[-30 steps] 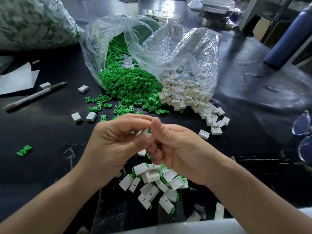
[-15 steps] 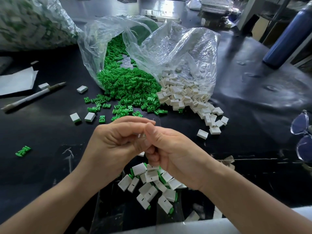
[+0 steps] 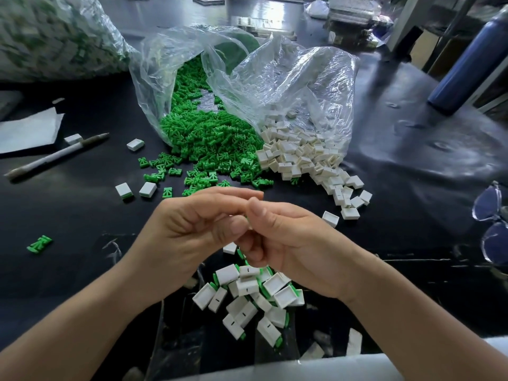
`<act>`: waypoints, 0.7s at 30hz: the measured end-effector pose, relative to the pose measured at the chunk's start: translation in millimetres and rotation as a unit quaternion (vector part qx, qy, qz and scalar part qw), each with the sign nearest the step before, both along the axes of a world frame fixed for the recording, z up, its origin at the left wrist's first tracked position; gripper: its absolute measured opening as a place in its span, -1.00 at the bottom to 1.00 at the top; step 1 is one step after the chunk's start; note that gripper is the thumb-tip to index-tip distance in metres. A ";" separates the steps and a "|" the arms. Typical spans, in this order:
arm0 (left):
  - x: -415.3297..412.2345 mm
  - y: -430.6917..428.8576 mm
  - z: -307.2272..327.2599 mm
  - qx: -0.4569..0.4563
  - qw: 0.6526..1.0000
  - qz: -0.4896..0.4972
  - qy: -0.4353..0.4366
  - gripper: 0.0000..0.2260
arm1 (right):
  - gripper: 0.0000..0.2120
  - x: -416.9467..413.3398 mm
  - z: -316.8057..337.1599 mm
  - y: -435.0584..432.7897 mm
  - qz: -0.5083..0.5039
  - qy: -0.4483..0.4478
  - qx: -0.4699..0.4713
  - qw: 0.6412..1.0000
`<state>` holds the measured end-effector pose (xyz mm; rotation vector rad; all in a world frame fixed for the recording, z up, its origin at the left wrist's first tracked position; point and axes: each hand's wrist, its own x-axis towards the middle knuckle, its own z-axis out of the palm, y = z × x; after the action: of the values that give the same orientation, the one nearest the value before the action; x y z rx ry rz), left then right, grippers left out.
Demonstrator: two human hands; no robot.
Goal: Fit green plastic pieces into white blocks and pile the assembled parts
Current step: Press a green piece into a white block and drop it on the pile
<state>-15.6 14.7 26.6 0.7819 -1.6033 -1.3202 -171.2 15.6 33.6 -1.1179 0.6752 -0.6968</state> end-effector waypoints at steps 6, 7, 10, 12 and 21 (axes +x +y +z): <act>1.5 -0.3 -5.7 0.006 1.000 0.027 -0.012 -0.70 | -0.62 8.5 -1.0 4.2 -0.015 -0.003 0.048 0.999; 0.8 0.0 -5.1 0.006 1.000 0.025 -0.014 -0.69 | -0.63 9.4 -1.2 4.8 -0.024 -0.002 0.054 0.998; -0.1 -1.2 -5.2 -0.003 1.000 0.019 -0.018 -0.68 | -0.66 9.6 -3.5 5.1 -0.034 0.002 0.051 0.998; 0.4 -1.8 -5.3 0.002 1.000 0.019 -0.015 -0.69 | -0.62 9.4 -5.1 4.8 -0.032 0.004 0.042 0.999; 1.6 -3.2 -9.8 0.043 0.998 0.018 0.049 -0.77 | -0.66 11.6 -7.1 7.5 -0.059 0.020 0.035 0.997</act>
<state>-14.0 11.5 16.8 0.7813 -1.4573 -1.3882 -159.6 23.1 26.6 -1.0351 0.7987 -0.7472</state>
